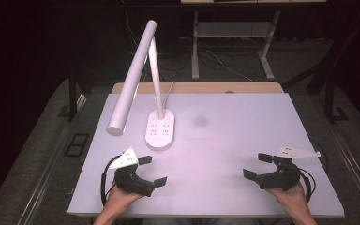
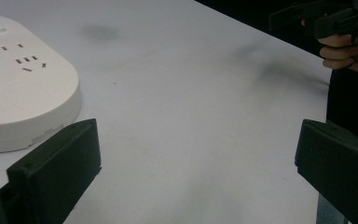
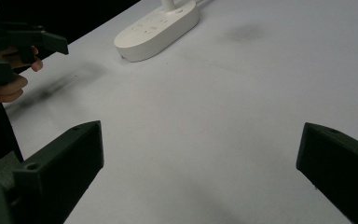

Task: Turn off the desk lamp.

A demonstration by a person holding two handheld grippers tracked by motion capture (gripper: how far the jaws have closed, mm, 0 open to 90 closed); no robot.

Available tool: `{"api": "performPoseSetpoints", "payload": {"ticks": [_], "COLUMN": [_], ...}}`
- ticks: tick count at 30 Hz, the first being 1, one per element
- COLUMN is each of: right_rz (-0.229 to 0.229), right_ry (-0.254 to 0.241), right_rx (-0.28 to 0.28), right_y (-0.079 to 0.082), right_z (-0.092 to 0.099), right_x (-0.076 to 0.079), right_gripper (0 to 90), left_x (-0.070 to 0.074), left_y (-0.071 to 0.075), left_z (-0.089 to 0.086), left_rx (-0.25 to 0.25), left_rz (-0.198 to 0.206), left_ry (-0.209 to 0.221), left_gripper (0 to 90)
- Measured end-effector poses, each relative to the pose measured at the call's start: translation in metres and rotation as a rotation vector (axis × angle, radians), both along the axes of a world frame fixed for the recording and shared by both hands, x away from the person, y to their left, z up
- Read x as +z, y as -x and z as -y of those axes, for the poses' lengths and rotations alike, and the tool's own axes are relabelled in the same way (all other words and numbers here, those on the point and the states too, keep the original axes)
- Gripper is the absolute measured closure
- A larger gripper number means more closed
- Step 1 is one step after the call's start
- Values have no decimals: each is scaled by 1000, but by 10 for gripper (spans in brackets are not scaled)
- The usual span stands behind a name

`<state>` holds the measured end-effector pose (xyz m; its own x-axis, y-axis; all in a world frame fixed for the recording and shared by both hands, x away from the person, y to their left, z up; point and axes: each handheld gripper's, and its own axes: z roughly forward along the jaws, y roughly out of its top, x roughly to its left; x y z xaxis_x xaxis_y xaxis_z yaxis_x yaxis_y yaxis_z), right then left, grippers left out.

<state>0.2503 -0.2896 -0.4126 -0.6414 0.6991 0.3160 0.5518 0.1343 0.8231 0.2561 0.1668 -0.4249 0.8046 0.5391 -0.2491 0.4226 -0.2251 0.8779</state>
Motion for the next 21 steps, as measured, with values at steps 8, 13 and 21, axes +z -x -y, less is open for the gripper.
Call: {"api": "performPoseSetpoints", "payload": {"ticks": [8, 13, 21], "right_rz": [-7, -12, -29], "right_ry": [16, 16, 32], "right_rx": [-6, -9, -7], "right_y": [2, 2, 3], "right_z": [1, 2, 2], "right_x": [0, -1, -1], "right_gripper": [6, 6, 6], "left_x": [0, 0, 1], "left_y": [0, 0, 0], "left_z": [2, 3, 3], "left_rx": [-15, -20, -15], "left_rz": [2, 1, 3], "left_ry": [-5, -7, -3], "left_gripper": [0, 0, 0]}}
